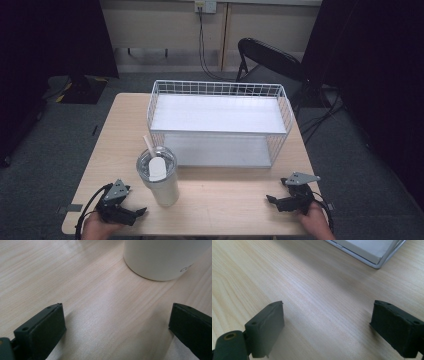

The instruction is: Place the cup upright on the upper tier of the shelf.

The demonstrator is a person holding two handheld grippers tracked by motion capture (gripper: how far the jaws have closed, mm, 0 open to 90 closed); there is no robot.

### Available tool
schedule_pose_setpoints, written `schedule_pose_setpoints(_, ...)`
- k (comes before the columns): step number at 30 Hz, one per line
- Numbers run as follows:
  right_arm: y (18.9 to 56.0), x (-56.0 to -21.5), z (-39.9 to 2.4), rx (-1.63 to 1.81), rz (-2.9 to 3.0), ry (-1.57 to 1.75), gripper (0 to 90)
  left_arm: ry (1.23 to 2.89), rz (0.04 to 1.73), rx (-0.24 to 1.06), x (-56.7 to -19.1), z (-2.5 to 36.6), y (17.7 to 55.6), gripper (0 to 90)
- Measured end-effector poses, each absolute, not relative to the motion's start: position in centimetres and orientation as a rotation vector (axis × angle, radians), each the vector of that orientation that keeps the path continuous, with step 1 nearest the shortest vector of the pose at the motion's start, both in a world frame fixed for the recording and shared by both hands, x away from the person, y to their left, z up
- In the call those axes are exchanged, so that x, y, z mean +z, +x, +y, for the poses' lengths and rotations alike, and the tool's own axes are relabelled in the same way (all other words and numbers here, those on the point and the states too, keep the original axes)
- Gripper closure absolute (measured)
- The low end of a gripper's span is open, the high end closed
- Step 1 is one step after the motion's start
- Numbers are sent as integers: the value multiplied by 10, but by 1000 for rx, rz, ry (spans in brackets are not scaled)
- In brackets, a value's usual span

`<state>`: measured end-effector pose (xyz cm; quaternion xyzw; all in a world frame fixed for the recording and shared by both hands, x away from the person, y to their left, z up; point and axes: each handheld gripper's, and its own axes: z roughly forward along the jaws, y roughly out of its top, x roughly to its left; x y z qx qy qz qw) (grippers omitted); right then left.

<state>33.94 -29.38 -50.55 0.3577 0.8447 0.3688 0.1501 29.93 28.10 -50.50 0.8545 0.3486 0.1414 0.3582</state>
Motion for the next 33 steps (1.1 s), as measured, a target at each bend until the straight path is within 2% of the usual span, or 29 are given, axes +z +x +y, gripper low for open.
schedule_pose_setpoints(6,339,-505,-294,1060,2427,1028,107,2187,929,361,-502,283,299,34)
schedule_pose_setpoints(7,339,-505,-294,1060,2426,1029,107,2166,929,354,-501,284,299,91)
schedule_pose_setpoints(8,340,-505,-294,1060,2427,1028,107,2143,938,336,-500,285,299,192)
schedule_pose_setpoints(9,340,-505,-294,1061,2427,1028,107,2132,940,322,-498,285,299,227)
schedule_pose_setpoints(10,340,-505,-294,1061,2427,1028,107,2132,940,322,-498,285,299,180)
schedule_pose_setpoints(12,340,-506,-294,1062,2427,1027,107,2104,905,312,-494,285,297,154)
schedule_pose_setpoints(13,340,-505,-294,1062,2426,1027,107,2082,886,306,-491,284,296,191)
schedule_pose_setpoints(15,340,-505,-294,1061,2427,1028,107,2036,875,290,-485,283,294,160)
schedule_pose_setpoints(22,339,-505,-294,1059,2427,1027,106,1985,791,281,-467,270,290,160)
schedule_pose_setpoints(33,339,-505,-294,1060,2427,1027,107,1940,759,287,-455,264,290,157)
